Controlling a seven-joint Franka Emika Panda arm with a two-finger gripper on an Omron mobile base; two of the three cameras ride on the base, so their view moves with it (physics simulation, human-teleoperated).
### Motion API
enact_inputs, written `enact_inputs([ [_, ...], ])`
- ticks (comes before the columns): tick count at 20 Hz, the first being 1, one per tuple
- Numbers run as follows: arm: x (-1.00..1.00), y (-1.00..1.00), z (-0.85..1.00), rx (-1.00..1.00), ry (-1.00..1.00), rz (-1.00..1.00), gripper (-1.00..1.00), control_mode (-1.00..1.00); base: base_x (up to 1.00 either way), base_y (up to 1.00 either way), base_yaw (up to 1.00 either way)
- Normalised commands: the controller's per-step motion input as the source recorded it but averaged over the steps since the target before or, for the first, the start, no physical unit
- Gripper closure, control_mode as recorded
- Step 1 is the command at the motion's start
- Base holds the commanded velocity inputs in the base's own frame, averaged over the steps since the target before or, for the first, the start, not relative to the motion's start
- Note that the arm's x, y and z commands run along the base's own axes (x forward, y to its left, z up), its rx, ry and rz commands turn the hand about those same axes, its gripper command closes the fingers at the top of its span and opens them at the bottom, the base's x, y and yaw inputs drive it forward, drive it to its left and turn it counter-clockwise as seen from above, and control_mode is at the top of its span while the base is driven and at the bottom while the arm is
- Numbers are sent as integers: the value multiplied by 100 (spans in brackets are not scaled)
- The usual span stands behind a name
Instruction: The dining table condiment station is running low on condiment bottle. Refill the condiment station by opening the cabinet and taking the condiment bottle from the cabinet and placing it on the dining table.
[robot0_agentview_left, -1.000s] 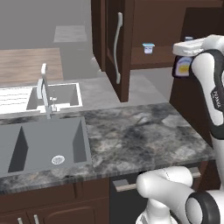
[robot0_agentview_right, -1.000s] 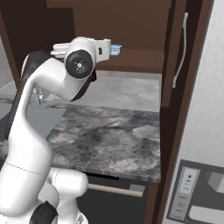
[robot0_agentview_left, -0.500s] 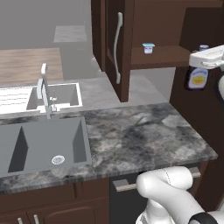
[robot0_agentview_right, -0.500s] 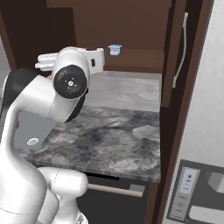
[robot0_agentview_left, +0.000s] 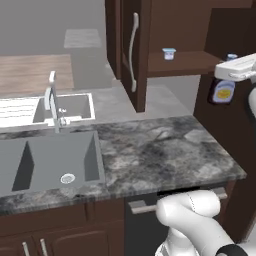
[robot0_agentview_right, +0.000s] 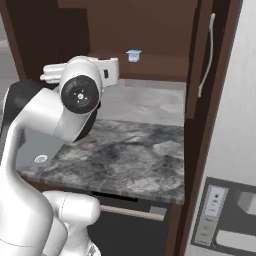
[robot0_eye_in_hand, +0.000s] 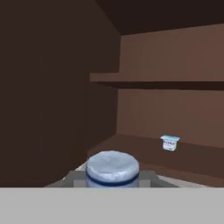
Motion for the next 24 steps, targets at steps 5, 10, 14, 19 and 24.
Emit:
enact_inputs([
  [5, 0, 0, 0, 0, 0, 0, 100, 100, -100, 19, 27],
  [10, 0, 0, 0, 0, 0, 0, 100, 100, -88, 30, 44],
  [14, 0, 0, 0, 0, 0, 0, 100, 100, -74, 54, 55],
  [19, 0, 0, 0, 0, 0, 0, 100, 100, -73, 62, 63],
  [24, 0, 0, 0, 0, 0, 0, 100, 100, -57, 54, 73],
])
